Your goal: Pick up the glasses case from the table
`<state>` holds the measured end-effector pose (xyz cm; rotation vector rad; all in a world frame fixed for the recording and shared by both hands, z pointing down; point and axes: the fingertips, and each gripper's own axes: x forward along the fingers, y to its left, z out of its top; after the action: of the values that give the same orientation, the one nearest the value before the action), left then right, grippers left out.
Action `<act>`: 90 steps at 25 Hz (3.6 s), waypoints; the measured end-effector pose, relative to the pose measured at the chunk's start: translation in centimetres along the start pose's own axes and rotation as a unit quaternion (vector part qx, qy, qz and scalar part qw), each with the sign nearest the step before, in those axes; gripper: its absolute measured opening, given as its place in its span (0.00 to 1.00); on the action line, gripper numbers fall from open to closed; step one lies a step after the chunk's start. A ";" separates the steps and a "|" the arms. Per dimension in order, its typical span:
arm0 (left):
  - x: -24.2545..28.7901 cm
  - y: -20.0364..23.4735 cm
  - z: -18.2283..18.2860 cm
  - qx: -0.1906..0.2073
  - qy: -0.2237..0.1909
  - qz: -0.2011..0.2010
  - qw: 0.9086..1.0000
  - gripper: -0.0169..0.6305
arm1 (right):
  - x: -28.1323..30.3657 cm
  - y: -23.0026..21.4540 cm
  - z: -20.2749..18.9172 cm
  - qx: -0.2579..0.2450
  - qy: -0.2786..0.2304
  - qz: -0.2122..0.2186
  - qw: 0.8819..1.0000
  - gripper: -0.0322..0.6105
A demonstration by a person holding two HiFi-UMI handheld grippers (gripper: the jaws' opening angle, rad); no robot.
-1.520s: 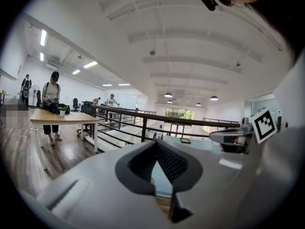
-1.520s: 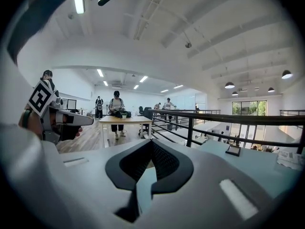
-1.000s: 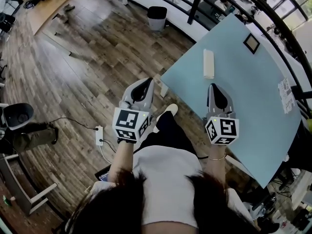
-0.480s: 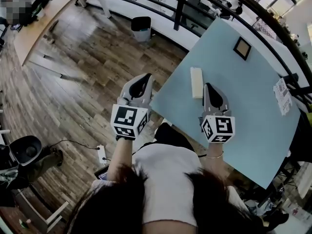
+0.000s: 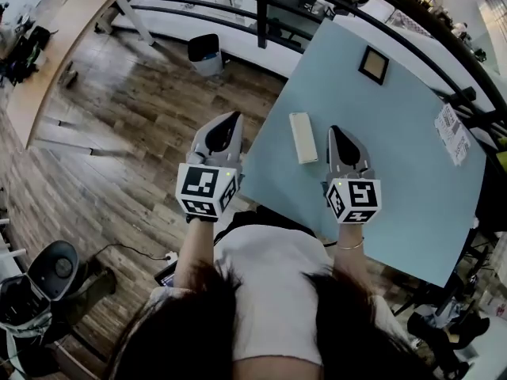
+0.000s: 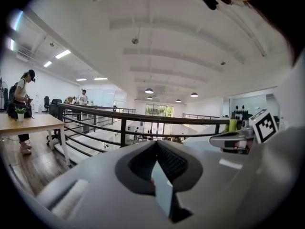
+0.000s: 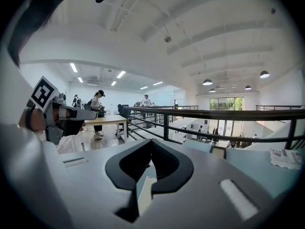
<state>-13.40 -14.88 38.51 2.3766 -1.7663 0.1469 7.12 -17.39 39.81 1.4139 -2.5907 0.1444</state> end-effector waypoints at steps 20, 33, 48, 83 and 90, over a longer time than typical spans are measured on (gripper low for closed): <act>8.7 -6.3 1.4 0.020 0.002 -0.166 0.986 0.11 | -3.1 -4.6 1.7 0.034 -0.021 -0.108 0.993 0.16; 8.9 -7.7 0.9 0.027 0.012 -0.202 0.979 0.11 | -5.0 -4.6 1.0 0.049 -0.017 -0.139 0.989 0.31; 8.6 -7.7 -1.3 0.020 0.039 -0.211 0.977 0.11 | -3.3 -2.4 -2.2 0.061 0.037 -0.104 0.992 0.45; 8.7 -6.3 -8.8 -0.012 0.114 -0.196 0.974 0.11 | 4.6 1.8 -16.8 0.012 0.239 -0.011 0.971 0.49; 8.7 -6.3 -10.3 -0.014 0.128 -0.197 0.972 0.11 | 5.7 2.3 -20.0 -0.003 0.281 -0.001 0.960 0.52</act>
<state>-4.58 -19.27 49.66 2.4979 -1.1540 0.3511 4.52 -17.39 60.53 1.1579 -2.1152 0.4638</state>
